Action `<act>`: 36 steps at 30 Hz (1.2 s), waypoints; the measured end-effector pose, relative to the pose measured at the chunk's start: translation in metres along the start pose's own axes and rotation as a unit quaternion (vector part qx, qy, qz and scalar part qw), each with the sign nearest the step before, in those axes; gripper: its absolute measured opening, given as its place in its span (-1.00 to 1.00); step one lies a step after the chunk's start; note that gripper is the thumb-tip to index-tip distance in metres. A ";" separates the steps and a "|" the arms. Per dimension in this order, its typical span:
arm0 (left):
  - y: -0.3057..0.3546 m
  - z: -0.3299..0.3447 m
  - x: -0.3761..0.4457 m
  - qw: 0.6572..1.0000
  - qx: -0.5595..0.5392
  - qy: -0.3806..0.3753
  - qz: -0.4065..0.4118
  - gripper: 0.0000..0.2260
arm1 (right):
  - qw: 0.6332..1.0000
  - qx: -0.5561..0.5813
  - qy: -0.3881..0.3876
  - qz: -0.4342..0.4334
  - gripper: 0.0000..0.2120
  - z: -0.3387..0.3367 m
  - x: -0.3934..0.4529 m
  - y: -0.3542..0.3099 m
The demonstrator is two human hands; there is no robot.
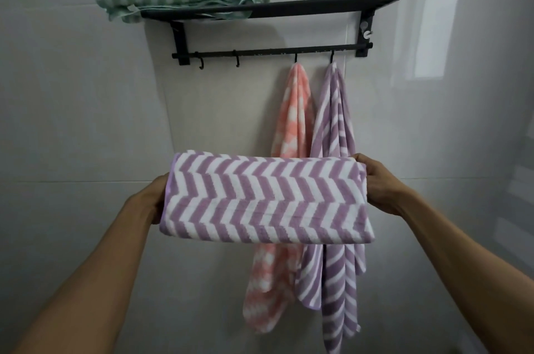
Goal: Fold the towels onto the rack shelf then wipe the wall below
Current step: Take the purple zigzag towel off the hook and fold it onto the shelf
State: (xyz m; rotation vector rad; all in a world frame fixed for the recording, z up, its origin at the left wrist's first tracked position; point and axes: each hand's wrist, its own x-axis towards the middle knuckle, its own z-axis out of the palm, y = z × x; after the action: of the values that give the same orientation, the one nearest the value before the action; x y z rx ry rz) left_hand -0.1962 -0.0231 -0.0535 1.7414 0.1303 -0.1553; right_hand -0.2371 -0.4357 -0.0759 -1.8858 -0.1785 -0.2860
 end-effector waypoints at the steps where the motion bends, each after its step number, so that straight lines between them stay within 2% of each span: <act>1: -0.003 0.004 -0.002 1.000 -0.015 -0.005 -0.005 -0.61 | 1.000 0.000 0.006 0.009 -0.83 0.003 0.000 0.003; 4: -0.018 0.006 0.000 0.991 -0.131 -0.027 0.000 -0.61 | 0.999 0.007 0.022 0.031 -0.78 0.010 -0.001 0.011; 6: -0.027 0.006 -0.003 0.980 -0.186 -0.068 -0.001 -0.48 | 0.998 0.014 0.041 0.052 -0.81 0.012 -0.002 0.016; 8: -0.035 0.006 -0.002 0.981 -0.150 -0.121 0.007 -0.35 | 0.995 0.015 0.061 0.083 -0.85 0.012 -0.004 0.018; 9: -0.037 0.006 -0.001 0.984 -0.115 -0.138 0.002 -0.21 | 0.992 0.020 0.065 0.109 -0.83 0.010 -0.005 0.019; 11: -0.040 0.005 0.005 0.985 -0.106 -0.134 -0.008 -0.06 | 0.979 0.077 0.028 0.189 -0.72 0.007 -0.008 0.020; 13: -0.040 0.004 0.015 0.985 -0.142 -0.102 0.001 -0.22 | 0.952 0.161 -0.036 0.257 -0.59 0.008 -0.016 0.022; 17: -0.034 0.008 0.022 0.989 -0.132 -0.052 0.046 -0.82 | 0.909 0.312 -0.023 0.275 -0.42 0.012 -0.019 0.041; 18: -0.034 0.007 0.025 0.992 -0.105 -0.037 0.053 -0.83 | 0.895 0.351 -0.016 0.276 -0.35 0.014 -0.020 0.042; 19: -0.033 0.006 0.027 0.995 -0.078 -0.019 0.056 -0.74 | 0.882 0.381 -0.025 0.275 -0.24 0.015 -0.023 0.042; 21: -0.032 0.006 0.027 0.998 -0.015 0.015 0.063 -0.53 | 0.870 0.403 -0.089 0.269 -0.11 0.017 -0.029 0.039; 24: -0.026 0.003 0.019 0.996 0.024 0.041 0.080 -0.39 | 0.911 0.293 -0.159 0.244 -0.30 0.021 -0.035 0.022; 25: -0.024 0.000 0.012 0.996 0.012 0.028 0.080 -0.32 | 0.923 0.257 -0.150 0.242 -0.38 0.022 -0.033 0.017; 28: -0.034 -0.005 0.002 0.994 -0.061 -0.081 0.030 -0.06 | 0.940 0.230 -0.078 0.241 -0.49 0.023 -0.027 0.009; 29: -0.040 -0.003 0.000 0.991 -0.074 -0.110 0.010 -0.07 | 0.943 0.219 -0.065 0.243 -0.50 0.023 -0.026 0.010; 30: -0.046 -0.002 0.001 0.989 -0.088 -0.118 -0.007 -0.18 | 0.945 0.202 -0.056 0.250 -0.51 0.023 -0.024 0.011; 32: -0.053 0.002 0.003 0.990 -0.113 -0.081 -0.012 -0.40 | 0.948 0.171 -0.048 0.265 -0.54 0.024 -0.023 0.014; 34: -0.054 0.001 0.007 0.990 -0.125 -0.062 0.006 -0.38 | 0.947 0.164 -0.054 0.270 -0.60 0.026 -0.023 0.013; 36: -0.051 -0.002 0.009 0.990 -0.129 -0.052 0.021 -0.54 | 0.949 0.150 -0.057 0.271 -0.57 0.027 -0.021 0.011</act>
State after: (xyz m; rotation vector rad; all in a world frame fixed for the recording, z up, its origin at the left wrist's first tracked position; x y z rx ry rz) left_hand -0.1961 -0.0122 -0.1042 1.4732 0.0359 -0.1893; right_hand -0.2513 -0.4131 -0.1001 -1.5749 0.2105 0.2171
